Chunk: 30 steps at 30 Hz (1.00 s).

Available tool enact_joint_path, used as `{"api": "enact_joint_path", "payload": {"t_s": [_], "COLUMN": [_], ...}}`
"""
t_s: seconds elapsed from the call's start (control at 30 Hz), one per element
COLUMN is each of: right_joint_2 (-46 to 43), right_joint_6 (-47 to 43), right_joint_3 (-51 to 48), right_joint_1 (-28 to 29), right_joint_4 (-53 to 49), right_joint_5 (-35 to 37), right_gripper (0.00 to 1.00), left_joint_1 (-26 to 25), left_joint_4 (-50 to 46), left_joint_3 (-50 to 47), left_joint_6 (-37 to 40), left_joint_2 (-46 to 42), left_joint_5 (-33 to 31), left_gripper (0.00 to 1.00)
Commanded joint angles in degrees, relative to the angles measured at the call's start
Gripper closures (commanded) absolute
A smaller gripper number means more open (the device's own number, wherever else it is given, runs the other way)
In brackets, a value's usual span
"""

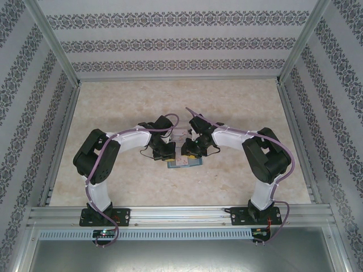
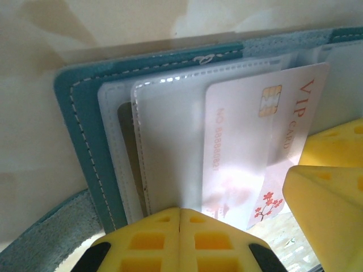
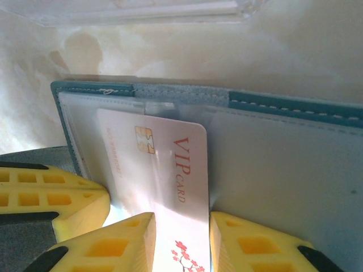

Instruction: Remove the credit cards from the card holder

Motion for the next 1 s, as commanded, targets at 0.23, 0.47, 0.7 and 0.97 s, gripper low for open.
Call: {"api": "enact_joint_path", "payload": {"t_s": [0.23,0.47,0.7,0.97], "right_joint_2": [1.6,2.6,2.4,0.2], "right_joint_6": [0.4,0.3,0.2,-0.8], "right_joint_3": [-1.1,-1.2,-1.2,-1.1], "right_joint_1": [-0.5,-0.5,-0.6,-0.8], "right_joint_4": [1.1,1.3,1.1,-1.0], "right_joint_5": [-1.8,-2.7,-2.3,0.1], "right_gripper": [0.71,0.7,0.75,0.83], "left_joint_1": [-0.6,-0.7,-0.7,-0.7], "left_joint_4": [-4.6,-4.6,-4.7,-4.7], "left_joint_3": [-0.5,-0.5,-0.6,-0.5], "left_joint_6": [1.0,1.0,0.9,0.9], "left_joint_2": [3.0,3.0,2.9,2.9], "left_joint_5": [-4.1,-4.2,-4.4,-4.3], "left_gripper": [1.0,1.0,1.0,1.0]}}
